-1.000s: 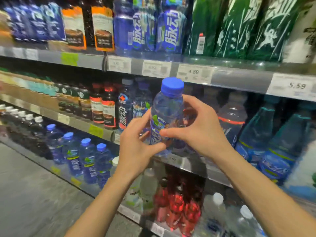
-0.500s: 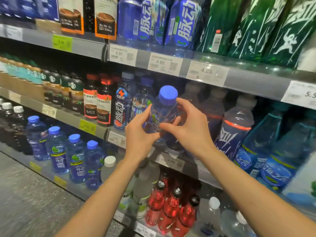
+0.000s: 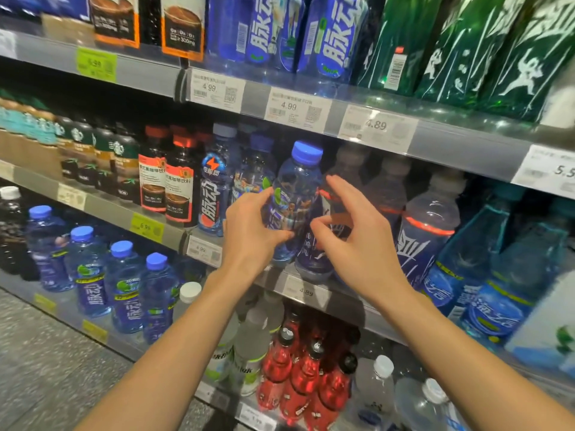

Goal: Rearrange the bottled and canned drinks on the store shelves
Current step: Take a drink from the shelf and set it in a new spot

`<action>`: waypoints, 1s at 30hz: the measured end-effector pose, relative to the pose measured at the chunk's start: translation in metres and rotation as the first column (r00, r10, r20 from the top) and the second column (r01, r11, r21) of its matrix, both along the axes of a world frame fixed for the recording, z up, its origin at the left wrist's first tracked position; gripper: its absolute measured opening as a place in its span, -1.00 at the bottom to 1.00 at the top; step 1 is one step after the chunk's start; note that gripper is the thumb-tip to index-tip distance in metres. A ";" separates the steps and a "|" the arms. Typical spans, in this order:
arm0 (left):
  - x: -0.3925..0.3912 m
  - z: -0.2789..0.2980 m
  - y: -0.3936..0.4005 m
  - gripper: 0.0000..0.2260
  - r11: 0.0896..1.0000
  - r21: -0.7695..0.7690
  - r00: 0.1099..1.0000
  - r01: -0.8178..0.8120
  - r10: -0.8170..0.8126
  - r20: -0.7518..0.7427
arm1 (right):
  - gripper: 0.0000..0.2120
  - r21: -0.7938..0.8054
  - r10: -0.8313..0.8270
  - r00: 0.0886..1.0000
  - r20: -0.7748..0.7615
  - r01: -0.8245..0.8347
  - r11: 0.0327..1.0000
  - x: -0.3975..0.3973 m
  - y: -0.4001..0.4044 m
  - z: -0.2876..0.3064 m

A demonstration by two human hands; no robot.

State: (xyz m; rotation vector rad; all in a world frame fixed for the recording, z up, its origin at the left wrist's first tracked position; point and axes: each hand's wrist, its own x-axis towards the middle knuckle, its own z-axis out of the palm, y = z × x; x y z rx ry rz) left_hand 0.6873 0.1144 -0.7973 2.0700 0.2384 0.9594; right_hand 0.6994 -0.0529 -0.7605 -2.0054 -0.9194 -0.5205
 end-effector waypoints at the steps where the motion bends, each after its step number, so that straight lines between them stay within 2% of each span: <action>1: 0.000 0.001 0.000 -0.23 1.000 0.002 1.000 -0.016 0.016 -0.017 | -0.39 -0.021 -0.010 1.000 -0.003 0.010 1.000 0.000 -0.005 -0.004; 5: 0.001 -0.001 -0.006 -0.30 0.995 -0.086 0.999 -0.045 0.046 0.000 | -0.25 -0.267 -0.042 0.999 0.027 0.047 0.963 0.003 -0.017 -0.011; 8: 0.004 -0.004 -0.008 -0.33 0.984 -0.169 0.999 -0.051 0.053 0.007 | -0.18 -0.428 -0.147 0.982 0.116 0.183 0.885 0.007 -0.015 -0.001; 11: 0.010 -0.007 -0.009 -0.30 0.990 -0.096 0.994 -0.104 0.099 -0.054 | -0.23 -0.514 -0.218 0.954 0.208 0.296 0.805 0.011 -0.010 0.008; 14: 0.014 -0.006 -0.009 -0.28 0.991 -0.055 0.989 -0.122 0.116 -0.089 | -0.29 -0.537 -0.216 0.945 0.247 0.319 0.781 0.013 -0.008 0.003; 20: 0.012 -0.007 -0.009 -0.31 0.988 0.009 0.982 -0.157 0.157 -0.105 | -0.26 -0.510 -0.229 0.945 0.234 0.320 0.798 0.012 -0.006 -0.006; 27: 0.012 -0.011 -0.018 -0.41 0.973 0.112 0.977 -0.200 0.207 -0.056 | -0.30 -0.511 -0.228 0.941 0.248 0.328 0.795 0.010 -0.003 -0.013; 30: 0.012 -0.015 -0.022 -0.45 0.972 0.094 0.975 -0.213 0.218 -0.041 | -0.32 -0.518 -0.219 0.941 0.260 0.327 0.790 0.010 -0.004 -0.015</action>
